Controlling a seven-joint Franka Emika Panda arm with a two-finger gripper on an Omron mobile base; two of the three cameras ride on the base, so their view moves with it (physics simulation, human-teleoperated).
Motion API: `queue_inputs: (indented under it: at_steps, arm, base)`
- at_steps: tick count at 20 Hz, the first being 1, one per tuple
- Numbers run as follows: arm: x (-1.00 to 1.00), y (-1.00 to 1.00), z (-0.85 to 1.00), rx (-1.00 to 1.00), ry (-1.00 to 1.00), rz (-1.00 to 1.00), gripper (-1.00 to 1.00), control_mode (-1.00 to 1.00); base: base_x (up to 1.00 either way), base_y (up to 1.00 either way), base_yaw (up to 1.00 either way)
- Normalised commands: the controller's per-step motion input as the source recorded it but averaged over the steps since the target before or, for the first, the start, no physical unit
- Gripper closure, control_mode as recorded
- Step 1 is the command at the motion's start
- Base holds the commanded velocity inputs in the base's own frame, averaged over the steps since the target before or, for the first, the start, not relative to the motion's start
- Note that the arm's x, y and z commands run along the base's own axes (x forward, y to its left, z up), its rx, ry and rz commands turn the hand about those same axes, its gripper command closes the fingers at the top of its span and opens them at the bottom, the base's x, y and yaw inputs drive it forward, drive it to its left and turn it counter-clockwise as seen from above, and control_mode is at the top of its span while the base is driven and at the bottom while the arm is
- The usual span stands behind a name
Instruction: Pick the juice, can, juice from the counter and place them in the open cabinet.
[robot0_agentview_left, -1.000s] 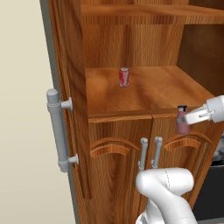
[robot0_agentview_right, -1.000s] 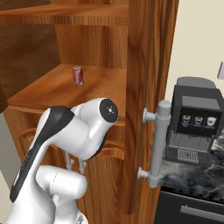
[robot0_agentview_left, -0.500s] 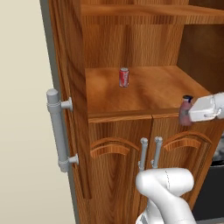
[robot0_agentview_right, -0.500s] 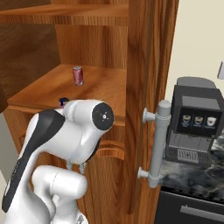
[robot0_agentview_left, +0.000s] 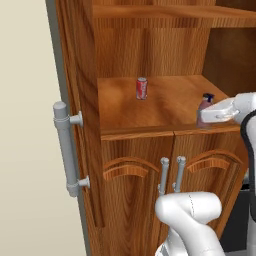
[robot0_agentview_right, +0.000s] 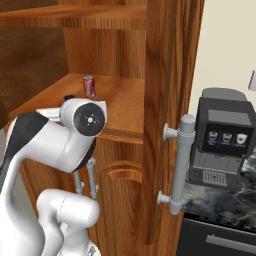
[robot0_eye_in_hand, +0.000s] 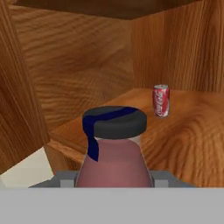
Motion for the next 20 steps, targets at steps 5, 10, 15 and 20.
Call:
queue_inputs:
  at_steps: [5,10,15,20]
  arm:
    - [0.56,0.18,0.09,-0.05,0.00,-0.23,1.00,-1.00]
    - [0.66,0.14,0.01,-0.06,-0.01,-0.19,1.00,-1.00]
    - [0.69,0.02,-0.10,-0.03,0.00,-0.18,1.00,-1.00]
    - [0.54,-0.06,-0.14,0.00,-0.03,-0.07,1.00,-1.00]
  base:
    - [0.00,0.00,0.00]
    - [0.00,0.00,0.00]
    - [0.00,0.00,0.00]
    - [0.00,0.00,0.00]
